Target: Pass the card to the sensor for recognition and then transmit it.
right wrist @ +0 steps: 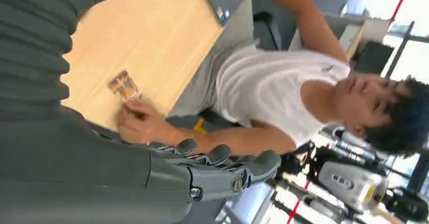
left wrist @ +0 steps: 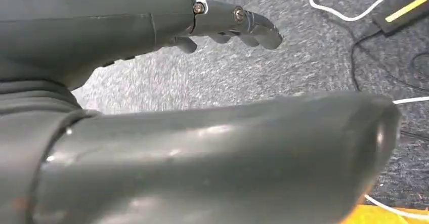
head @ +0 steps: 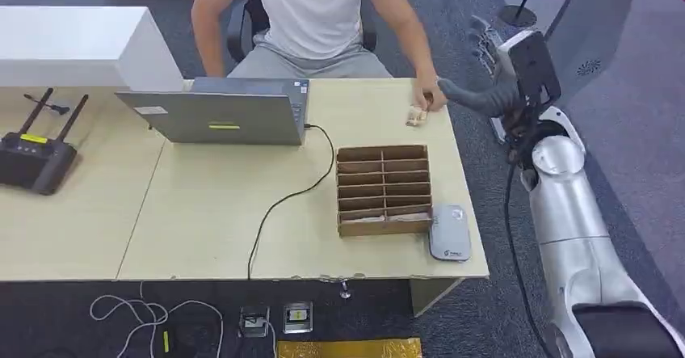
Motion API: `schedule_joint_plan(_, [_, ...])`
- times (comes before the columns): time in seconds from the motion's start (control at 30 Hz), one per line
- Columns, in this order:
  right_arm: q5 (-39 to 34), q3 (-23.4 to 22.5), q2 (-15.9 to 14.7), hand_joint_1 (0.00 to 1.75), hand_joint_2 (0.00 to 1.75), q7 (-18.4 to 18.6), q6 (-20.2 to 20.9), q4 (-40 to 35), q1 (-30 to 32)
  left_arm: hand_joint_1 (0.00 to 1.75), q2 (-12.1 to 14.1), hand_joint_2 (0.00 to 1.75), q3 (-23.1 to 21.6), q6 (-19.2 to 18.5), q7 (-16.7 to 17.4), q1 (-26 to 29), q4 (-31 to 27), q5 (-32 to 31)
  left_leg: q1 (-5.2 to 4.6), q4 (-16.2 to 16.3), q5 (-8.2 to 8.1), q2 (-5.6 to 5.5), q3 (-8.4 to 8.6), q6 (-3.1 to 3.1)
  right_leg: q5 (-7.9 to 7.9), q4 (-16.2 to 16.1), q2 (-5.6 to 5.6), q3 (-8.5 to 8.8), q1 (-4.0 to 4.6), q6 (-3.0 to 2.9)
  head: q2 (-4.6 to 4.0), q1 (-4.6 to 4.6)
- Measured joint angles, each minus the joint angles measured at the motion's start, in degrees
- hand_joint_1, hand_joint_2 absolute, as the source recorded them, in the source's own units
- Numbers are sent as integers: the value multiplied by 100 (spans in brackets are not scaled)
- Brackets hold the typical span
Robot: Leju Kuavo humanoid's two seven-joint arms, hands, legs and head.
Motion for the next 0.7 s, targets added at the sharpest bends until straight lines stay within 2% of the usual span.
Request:
schedule_joint_plan(0.1, [-74,28,-155,0,175,92,144,-699,568,0,0,0,72,33,0,22,0,65,-1,0,0,2,-2,0,1,0,2,-3,-1,0,0,-4])
schedule_joint_plan(0.2, [-83,37,-277,0,175,139,216,-1128,827,0,0,0,125,46,0,24,0,76,-1,0,0,5,0,0,1,0,8,-3,-1,0,0,-4])
schedule_joint_plan(0.53, [99,37,-502,0,175,111,679,-1922,1565,0,-11,0,260,46,0,29,0,107,0,0,-2,6,0,-3,1,0,12,-2,-1,0,0,-4])
schedule_joint_plan(0.7, [83,28,-621,0,175,461,924,-2487,1961,0,-11,0,293,42,0,34,0,127,-1,-1,-3,5,-2,-3,0,0,10,-4,-1,0,0,-4])
